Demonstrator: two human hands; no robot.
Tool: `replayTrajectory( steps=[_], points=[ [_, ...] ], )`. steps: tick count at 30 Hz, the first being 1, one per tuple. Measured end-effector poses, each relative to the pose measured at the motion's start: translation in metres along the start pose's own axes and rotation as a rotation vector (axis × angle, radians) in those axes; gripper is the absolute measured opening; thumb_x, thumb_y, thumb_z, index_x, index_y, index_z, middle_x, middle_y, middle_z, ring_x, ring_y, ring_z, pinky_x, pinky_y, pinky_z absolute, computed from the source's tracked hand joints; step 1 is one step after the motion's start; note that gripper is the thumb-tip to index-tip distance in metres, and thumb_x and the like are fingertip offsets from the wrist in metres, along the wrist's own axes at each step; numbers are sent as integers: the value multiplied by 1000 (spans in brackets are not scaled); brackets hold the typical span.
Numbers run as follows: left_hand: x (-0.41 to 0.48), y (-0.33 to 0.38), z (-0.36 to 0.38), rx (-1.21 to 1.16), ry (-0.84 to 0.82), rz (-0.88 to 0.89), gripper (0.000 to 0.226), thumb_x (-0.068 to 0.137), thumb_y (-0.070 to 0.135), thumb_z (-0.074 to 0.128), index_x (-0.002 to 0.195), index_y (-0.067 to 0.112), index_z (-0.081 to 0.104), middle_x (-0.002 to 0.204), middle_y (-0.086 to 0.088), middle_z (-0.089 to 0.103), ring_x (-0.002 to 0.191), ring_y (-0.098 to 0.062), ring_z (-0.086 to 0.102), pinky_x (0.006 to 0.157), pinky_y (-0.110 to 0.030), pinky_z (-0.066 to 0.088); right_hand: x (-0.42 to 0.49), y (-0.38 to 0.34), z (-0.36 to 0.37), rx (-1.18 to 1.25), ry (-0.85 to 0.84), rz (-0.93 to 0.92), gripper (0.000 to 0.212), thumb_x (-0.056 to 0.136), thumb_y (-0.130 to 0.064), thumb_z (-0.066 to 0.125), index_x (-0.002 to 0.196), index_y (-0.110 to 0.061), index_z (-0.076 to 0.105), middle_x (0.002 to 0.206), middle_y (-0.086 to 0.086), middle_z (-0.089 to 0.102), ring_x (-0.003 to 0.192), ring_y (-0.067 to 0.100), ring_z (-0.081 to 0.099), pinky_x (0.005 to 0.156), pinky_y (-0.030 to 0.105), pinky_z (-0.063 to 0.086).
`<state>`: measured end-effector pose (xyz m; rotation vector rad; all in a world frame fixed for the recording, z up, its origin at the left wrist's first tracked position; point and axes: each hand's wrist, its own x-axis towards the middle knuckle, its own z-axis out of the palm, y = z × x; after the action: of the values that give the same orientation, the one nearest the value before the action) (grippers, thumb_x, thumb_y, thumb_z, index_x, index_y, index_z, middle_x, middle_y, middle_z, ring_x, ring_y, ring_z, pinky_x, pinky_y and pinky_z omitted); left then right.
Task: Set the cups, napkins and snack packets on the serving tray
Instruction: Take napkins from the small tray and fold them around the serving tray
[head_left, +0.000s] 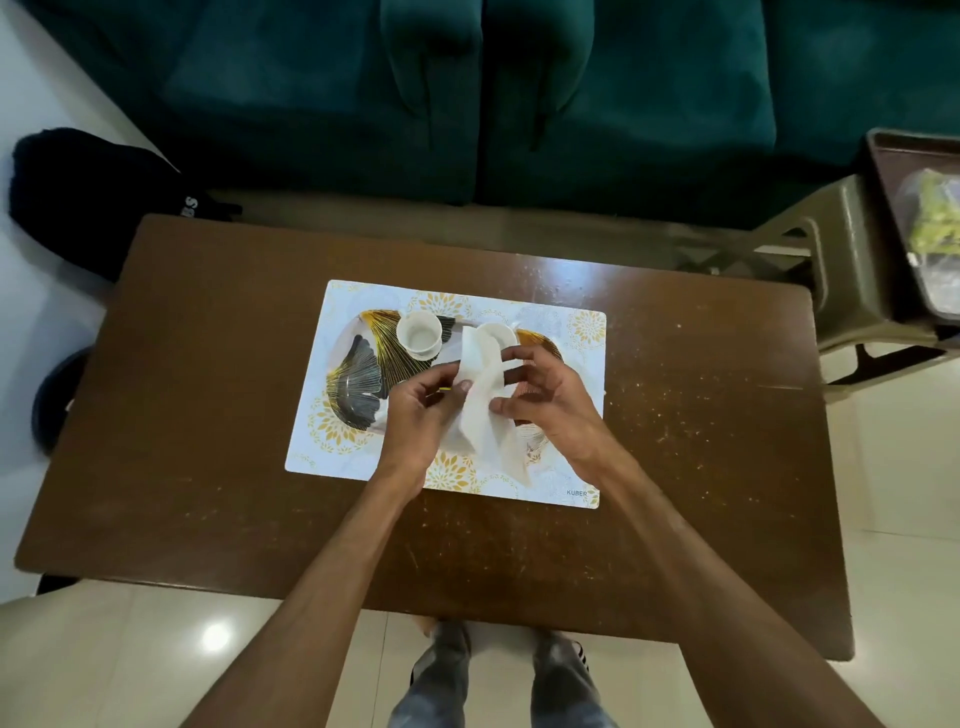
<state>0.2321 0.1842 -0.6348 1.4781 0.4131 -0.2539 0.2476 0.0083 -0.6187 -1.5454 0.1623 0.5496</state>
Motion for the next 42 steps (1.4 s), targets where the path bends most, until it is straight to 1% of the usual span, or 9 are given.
replayTrajectory(
  steps=[9,14,19,22,25,27,32,37,42],
  points=[
    [14,1,-21,159,126,123,35,90,11,72,124,17,69,112,0,72,102,-18,68,83,-28,58,-2,-8,37,25,35,-63,54,98,-39,60,147,-50,39,145,-9,50,129,11,54,101,45,54],
    [24,7,-39,167,264,148,34,89,9,72,122,13,69,109,-3,73,98,-11,71,73,-24,61,-6,-9,73,-127,84,-83,93,85,-31,77,156,-33,17,130,-47,27,112,-34,34,83,-3,42],
    [34,10,-62,4,298,-7,33,83,8,78,114,19,74,96,2,77,94,-14,72,79,-33,60,2,-7,110,-428,516,-203,48,96,-12,64,141,-22,50,131,-27,43,116,-13,42,105,27,39],
    [31,14,-72,-415,234,-302,37,82,17,80,117,19,72,103,5,77,105,-24,70,86,-54,59,11,0,126,-629,642,-350,42,91,-1,69,132,-10,63,123,-5,66,112,13,61,98,17,29],
    [20,11,-79,-652,130,-437,27,87,23,72,114,23,71,106,-3,76,96,-26,71,69,-49,61,26,13,132,-668,581,-419,42,89,4,67,129,-10,66,117,6,74,103,21,69,92,7,42],
    [14,3,-81,-706,154,-441,26,89,14,69,115,17,69,107,-8,74,95,-28,71,60,-42,59,32,16,133,-692,551,-463,46,88,7,64,130,-11,65,121,7,72,109,23,69,97,23,50],
    [21,-7,-91,-657,286,-380,34,94,2,62,127,7,64,114,-13,73,98,-25,70,78,-41,59,43,27,131,-978,377,-545,49,88,-1,63,134,-16,63,142,11,59,117,34,65,88,42,57],
    [26,9,-98,-570,305,-303,30,101,14,55,127,10,68,113,-13,73,89,-24,69,58,-30,57,52,30,136,-1126,84,-562,49,96,-22,46,144,-17,51,160,10,35,147,29,35,117,44,37],
    [24,18,-104,-539,190,-222,47,97,46,56,132,16,65,128,-12,69,105,-24,68,80,-37,50,55,19,142,-1032,-83,-454,58,102,-39,29,157,-20,28,169,1,3,156,20,1,125,42,16]
  ],
)
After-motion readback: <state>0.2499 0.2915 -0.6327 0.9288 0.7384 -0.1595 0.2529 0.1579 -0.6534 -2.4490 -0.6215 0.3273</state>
